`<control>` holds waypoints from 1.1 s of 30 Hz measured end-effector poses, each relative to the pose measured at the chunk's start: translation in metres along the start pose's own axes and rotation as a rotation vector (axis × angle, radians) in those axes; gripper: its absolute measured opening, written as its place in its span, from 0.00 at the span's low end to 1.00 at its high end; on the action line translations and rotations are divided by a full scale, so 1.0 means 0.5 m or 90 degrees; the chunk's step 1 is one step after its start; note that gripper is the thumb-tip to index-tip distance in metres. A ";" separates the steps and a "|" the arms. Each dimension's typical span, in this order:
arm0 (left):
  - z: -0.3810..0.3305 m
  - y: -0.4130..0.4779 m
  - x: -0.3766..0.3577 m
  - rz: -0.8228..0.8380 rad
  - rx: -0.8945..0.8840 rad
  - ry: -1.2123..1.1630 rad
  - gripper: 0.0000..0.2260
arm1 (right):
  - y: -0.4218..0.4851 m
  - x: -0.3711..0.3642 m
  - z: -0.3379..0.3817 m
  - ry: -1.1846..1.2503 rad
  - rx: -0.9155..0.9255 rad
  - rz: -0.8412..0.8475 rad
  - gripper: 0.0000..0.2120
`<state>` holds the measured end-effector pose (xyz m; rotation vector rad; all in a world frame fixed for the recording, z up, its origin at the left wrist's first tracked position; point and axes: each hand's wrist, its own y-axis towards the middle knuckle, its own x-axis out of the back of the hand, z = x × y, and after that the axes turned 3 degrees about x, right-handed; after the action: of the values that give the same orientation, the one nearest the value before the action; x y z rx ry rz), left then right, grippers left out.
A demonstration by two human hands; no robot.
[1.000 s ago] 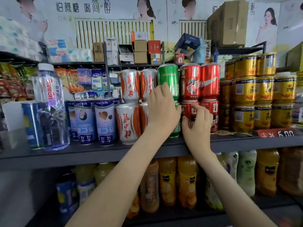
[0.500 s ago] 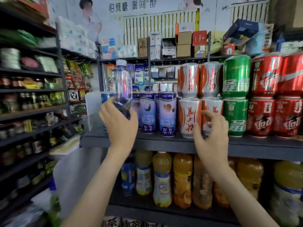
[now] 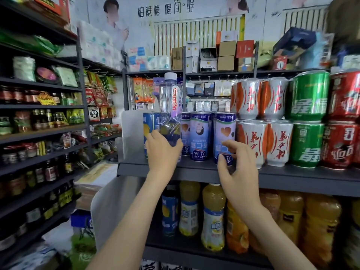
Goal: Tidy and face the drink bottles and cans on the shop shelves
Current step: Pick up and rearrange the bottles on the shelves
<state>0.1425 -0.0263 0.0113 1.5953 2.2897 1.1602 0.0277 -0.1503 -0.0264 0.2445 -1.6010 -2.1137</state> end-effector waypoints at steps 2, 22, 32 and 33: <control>0.006 -0.007 0.005 -0.020 -0.005 -0.035 0.26 | -0.002 -0.012 0.012 0.019 -0.011 0.022 0.14; -0.038 -0.183 0.101 0.216 -0.245 -0.141 0.26 | 0.030 0.044 0.082 0.301 -0.287 0.093 0.19; -0.277 -0.395 -0.039 0.739 -0.125 -0.414 0.07 | -0.088 0.453 -0.027 0.258 -0.402 0.038 0.13; -0.313 -0.433 -0.063 0.765 -0.096 -0.442 0.05 | -0.097 0.510 -0.041 0.251 -0.420 0.028 0.12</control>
<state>-0.0835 -0.1662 -0.0283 2.7602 0.7120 0.6184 -0.1987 -0.2776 -0.0428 0.3625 -0.6378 -2.2515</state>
